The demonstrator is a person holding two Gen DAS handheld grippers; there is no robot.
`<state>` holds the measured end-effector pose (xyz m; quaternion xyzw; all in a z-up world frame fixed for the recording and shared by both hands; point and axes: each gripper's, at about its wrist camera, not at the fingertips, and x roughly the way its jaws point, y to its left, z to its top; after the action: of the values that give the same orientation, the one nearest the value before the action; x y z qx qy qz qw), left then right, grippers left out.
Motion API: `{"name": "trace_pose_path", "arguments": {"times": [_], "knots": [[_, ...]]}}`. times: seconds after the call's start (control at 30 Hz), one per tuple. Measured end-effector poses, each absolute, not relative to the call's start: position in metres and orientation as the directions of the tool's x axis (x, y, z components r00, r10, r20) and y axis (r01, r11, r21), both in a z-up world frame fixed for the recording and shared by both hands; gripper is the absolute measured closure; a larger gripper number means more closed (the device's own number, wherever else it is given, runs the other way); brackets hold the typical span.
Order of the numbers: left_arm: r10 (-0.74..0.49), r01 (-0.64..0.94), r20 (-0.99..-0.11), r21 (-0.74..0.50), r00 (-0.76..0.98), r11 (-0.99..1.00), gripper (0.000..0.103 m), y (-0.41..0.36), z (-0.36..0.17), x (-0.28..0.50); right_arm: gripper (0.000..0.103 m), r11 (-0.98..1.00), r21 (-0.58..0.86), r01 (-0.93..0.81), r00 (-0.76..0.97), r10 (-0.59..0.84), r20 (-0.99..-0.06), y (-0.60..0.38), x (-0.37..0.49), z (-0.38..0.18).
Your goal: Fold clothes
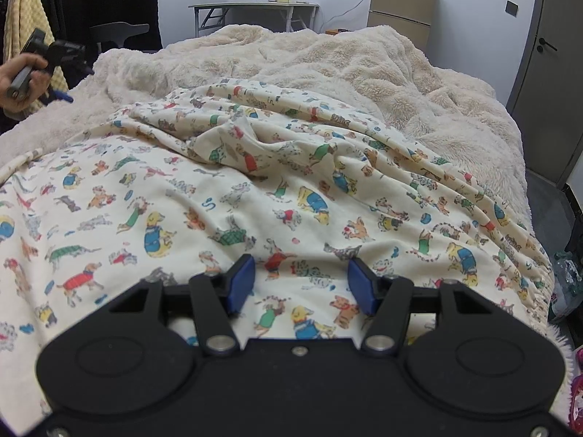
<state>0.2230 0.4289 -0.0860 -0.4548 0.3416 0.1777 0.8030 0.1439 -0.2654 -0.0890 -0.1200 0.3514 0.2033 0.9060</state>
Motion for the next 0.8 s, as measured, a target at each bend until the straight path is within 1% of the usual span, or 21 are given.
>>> {"name": "trace_pose_path", "arguments": {"times": [0.1, 0.2, 0.33, 0.37, 0.4, 0.47, 0.5, 0.57, 0.6, 0.7, 0.73, 0.8], "knots": [[-0.118, -0.572, -0.697, -0.662, 0.707, 0.484, 0.029, 0.427, -0.103, 0.218, 0.047, 0.888, -0.078, -0.453, 0.671, 0.282, -0.686, -0.265, 0.144, -0.09], [-0.184, -0.569, -0.69, -0.695, 0.7, 0.44, 0.03, 0.416, -0.128, 0.225, 0.047, 0.889, -0.077, -0.452, 0.671, 0.282, -0.686, -0.265, 0.144, -0.09], [-0.276, -0.536, -0.636, -0.764, 0.721, 0.36, 0.043, 0.385, -0.167, 0.246, 0.046, 0.888, -0.079, -0.452, 0.671, 0.28, -0.686, -0.266, 0.143, -0.09], [-0.275, -0.527, -0.622, -0.775, 0.733, 0.349, 0.045, 0.379, -0.172, 0.251, 0.046, 0.889, -0.08, -0.452, 0.672, 0.28, -0.686, -0.266, 0.143, -0.09], [-0.268, -0.52, -0.611, -0.783, 0.745, 0.341, 0.051, 0.372, -0.176, 0.256, 0.046, 0.889, -0.081, -0.451, 0.672, 0.279, -0.686, -0.266, 0.143, -0.089], [-0.185, -0.523, -0.607, -0.774, 0.773, 0.356, 0.09, 0.358, -0.174, 0.265, 0.046, 0.889, -0.085, -0.449, 0.674, 0.276, -0.685, -0.266, 0.142, -0.09], [-0.158, -0.528, -0.611, -0.765, 0.775, 0.37, 0.103, 0.358, -0.17, 0.267, 0.046, 0.89, -0.087, -0.448, 0.675, 0.273, -0.685, -0.266, 0.142, -0.09], [-0.069, -0.527, -0.602, -0.743, 0.796, 0.412, 0.103, 0.36, -0.152, 0.267, 0.046, 0.889, -0.09, -0.448, 0.677, 0.272, -0.684, -0.265, 0.142, -0.089], [-0.028, -0.5, -0.563, -0.754, 0.826, 0.427, 0.103, 0.367, -0.134, 0.263, 0.046, 0.889, -0.091, -0.448, 0.677, 0.271, -0.684, -0.265, 0.142, -0.089], [-0.016, -0.4, -0.451, -0.808, 0.892, 0.433, 0.103, 0.394, -0.08, 0.25, 0.046, 0.89, -0.083, -0.448, 0.676, 0.277, -0.683, -0.266, 0.142, -0.088], [-0.024, -0.373, -0.429, -0.81, 0.903, 0.453, 0.103, 0.403, -0.056, 0.247, 0.046, 0.89, -0.081, -0.448, 0.675, 0.278, -0.683, -0.267, 0.142, -0.088], [-0.022, -0.363, -0.432, -0.783, 0.902, 0.506, 0.103, 0.406, -0.035, 0.246, 0.046, 0.882, -0.046, -0.469, 0.669, 0.32, -0.671, -0.274, 0.149, -0.075]]}}
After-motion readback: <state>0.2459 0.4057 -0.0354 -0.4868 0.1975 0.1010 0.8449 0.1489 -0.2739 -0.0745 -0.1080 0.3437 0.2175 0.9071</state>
